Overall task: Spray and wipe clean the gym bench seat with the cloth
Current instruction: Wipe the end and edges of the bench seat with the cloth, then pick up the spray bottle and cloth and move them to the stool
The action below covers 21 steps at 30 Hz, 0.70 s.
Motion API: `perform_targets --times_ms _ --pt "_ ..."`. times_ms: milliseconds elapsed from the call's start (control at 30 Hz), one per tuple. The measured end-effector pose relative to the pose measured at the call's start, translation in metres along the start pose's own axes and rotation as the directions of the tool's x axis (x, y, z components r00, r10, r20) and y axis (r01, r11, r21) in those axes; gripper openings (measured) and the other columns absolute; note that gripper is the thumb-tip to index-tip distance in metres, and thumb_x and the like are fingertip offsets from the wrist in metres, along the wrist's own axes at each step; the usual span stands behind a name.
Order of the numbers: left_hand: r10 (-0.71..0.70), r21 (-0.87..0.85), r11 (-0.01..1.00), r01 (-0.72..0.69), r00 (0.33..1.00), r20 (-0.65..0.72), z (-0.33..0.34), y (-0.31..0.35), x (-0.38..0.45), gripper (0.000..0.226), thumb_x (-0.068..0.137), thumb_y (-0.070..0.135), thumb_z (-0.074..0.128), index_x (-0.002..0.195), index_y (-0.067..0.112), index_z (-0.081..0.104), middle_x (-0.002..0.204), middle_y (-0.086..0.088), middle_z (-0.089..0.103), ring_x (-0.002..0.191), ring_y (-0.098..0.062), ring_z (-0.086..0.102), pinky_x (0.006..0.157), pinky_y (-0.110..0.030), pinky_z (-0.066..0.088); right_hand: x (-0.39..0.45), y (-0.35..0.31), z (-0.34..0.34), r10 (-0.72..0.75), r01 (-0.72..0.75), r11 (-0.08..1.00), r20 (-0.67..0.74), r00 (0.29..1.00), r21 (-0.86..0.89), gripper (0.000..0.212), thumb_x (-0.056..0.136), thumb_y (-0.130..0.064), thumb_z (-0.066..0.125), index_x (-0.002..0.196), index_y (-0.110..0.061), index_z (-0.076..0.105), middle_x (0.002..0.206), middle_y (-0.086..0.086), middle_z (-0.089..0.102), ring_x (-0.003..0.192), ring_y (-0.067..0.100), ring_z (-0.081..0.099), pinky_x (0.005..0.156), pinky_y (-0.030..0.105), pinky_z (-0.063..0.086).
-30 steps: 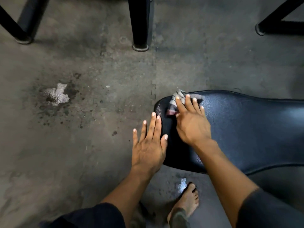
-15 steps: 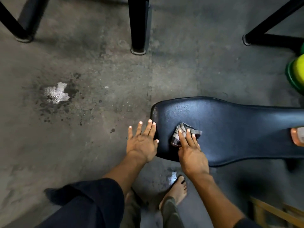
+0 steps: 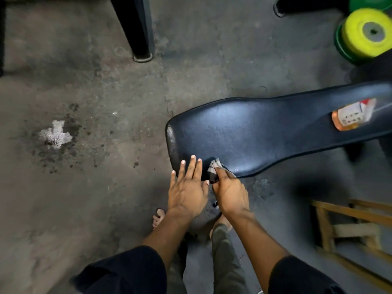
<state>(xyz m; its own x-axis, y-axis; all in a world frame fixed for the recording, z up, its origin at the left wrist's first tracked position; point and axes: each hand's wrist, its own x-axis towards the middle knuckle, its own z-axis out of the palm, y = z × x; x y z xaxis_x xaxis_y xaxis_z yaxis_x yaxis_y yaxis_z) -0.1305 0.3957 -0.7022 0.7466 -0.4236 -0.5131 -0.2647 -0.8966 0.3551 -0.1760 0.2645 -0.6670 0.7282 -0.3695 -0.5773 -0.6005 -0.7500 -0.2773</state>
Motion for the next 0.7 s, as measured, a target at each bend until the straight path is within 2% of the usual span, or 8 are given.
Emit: perform_targets --times_ms 200,300,433,700 --pt "0.088 0.082 0.992 -0.091 0.995 0.039 -0.030 0.039 -0.020 0.073 0.110 0.051 0.034 0.173 0.028 0.005 0.182 0.011 -0.004 0.169 -0.022 -0.002 0.137 -0.050 0.005 -0.039 0.037 -0.043 0.114 -0.108 0.989 -0.048 0.992 0.105 0.043 0.101 -0.029 0.059 0.144 -0.034 0.053 0.128 0.011 0.072 0.105 0.043 0.073 0.085 0.048 0.059" --pt "0.112 0.121 0.986 -0.118 0.992 0.054 -0.046 0.067 -0.032 0.072 0.111 0.052 0.033 0.173 0.028 0.006 0.182 0.010 -0.004 0.169 -0.021 -0.004 0.137 -0.049 0.004 -0.061 0.062 -0.073 0.147 -0.138 0.980 -0.051 0.988 0.145 0.046 0.103 -0.029 0.058 0.148 -0.036 0.052 0.135 0.008 0.070 0.111 0.042 0.072 0.089 0.048 0.059" --pt "0.152 0.174 0.971 -0.162 0.986 0.069 -0.060 0.121 -0.043 0.070 0.110 0.053 0.032 0.173 0.029 0.009 0.182 0.011 -0.001 0.169 -0.020 -0.002 0.137 -0.049 0.004 -0.081 0.099 -0.116 0.184 -0.168 0.966 -0.063 0.981 0.198 0.040 0.105 -0.029 0.056 0.145 -0.030 0.054 0.139 0.005 0.068 0.115 0.039 0.071 0.093 0.048 0.059" --pt "0.255 0.154 0.952 -0.265 0.963 0.082 -0.062 0.263 -0.001 0.069 0.111 0.050 0.035 0.173 0.029 0.012 0.182 0.012 0.001 0.169 -0.016 -0.001 0.138 -0.044 0.004 -0.070 0.189 -0.191 0.234 -0.173 0.937 -0.177 0.956 0.305 0.032 0.105 -0.029 0.056 0.137 -0.031 0.057 0.138 -0.002 0.067 0.112 0.034 0.072 0.086 0.044 0.058"
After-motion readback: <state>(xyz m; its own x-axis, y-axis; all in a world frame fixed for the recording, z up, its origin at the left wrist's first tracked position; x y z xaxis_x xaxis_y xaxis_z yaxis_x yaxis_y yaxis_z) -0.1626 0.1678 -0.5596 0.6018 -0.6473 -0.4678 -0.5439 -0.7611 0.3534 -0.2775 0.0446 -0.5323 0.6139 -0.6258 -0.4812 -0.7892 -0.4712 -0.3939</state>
